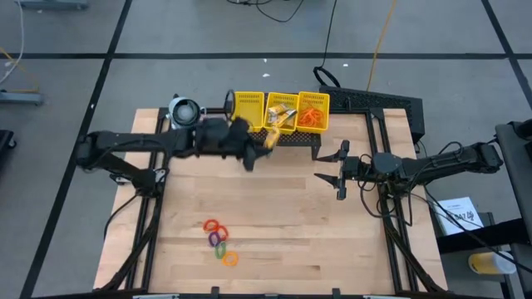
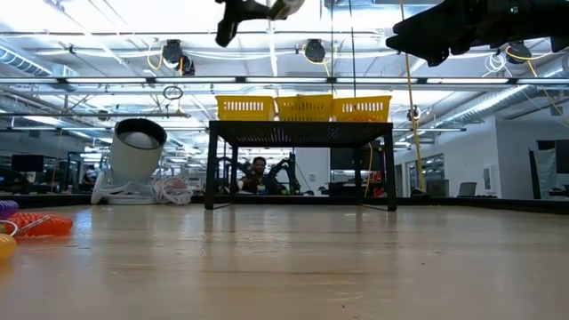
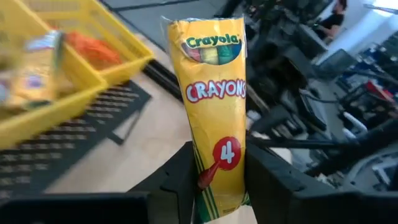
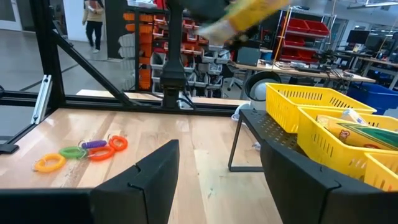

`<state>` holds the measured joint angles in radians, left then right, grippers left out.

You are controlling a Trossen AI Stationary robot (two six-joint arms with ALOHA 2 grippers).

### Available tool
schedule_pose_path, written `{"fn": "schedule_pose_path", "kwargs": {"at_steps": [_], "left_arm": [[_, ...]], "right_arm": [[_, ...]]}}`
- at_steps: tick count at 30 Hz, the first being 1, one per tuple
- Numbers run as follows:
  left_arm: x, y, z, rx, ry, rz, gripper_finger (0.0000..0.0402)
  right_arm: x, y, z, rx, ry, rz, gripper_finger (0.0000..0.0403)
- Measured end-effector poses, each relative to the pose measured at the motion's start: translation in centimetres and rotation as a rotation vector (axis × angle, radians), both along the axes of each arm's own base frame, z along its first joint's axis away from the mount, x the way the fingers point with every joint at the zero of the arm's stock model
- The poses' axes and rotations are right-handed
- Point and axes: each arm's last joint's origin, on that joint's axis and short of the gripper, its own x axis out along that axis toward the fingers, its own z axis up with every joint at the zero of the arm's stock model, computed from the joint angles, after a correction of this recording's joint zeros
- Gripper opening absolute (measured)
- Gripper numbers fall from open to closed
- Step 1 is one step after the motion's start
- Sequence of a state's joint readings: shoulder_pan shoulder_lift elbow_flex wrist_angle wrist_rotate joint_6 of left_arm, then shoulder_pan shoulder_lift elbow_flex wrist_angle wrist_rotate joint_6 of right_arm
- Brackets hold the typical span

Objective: Pick & Place Office Desk Supplies
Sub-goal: Put the crayons box into the middle yellow bin on the shelf

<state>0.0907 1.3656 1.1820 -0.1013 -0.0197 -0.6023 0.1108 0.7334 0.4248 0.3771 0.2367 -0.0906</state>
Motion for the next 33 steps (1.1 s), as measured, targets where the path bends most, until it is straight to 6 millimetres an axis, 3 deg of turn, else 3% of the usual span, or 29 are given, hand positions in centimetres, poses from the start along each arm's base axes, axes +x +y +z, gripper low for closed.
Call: {"fn": "schedule_pose_path", "kwargs": {"at_steps": [9, 16, 23, 33], "left_arm": [[0.6, 5.7, 2.6, 0.072, 0.058, 0.103, 0.0124], [3.4, 8.3, 4.0, 0.160, 0.131, 0.121, 0.0124], [6.1, 11.7, 1.8, 0.226, 0.272, 0.250, 0.0124], [6.8, 16.1, -1.7, 0.182, 0.344, 0.338, 0.0124]], "right_arm": [[0.0, 0.0, 0.0, 0.000, 0.000, -0.002, 0.0215], [0.0, 0.0, 0.0, 0.000, 0.002, -0.003, 0.0215], [0.0, 0.0, 0.0, 0.000, 0.001, -0.002, 0.0215], [0.0, 0.0, 0.0, -0.001, 0.001, -0.002, 0.0215]]}}
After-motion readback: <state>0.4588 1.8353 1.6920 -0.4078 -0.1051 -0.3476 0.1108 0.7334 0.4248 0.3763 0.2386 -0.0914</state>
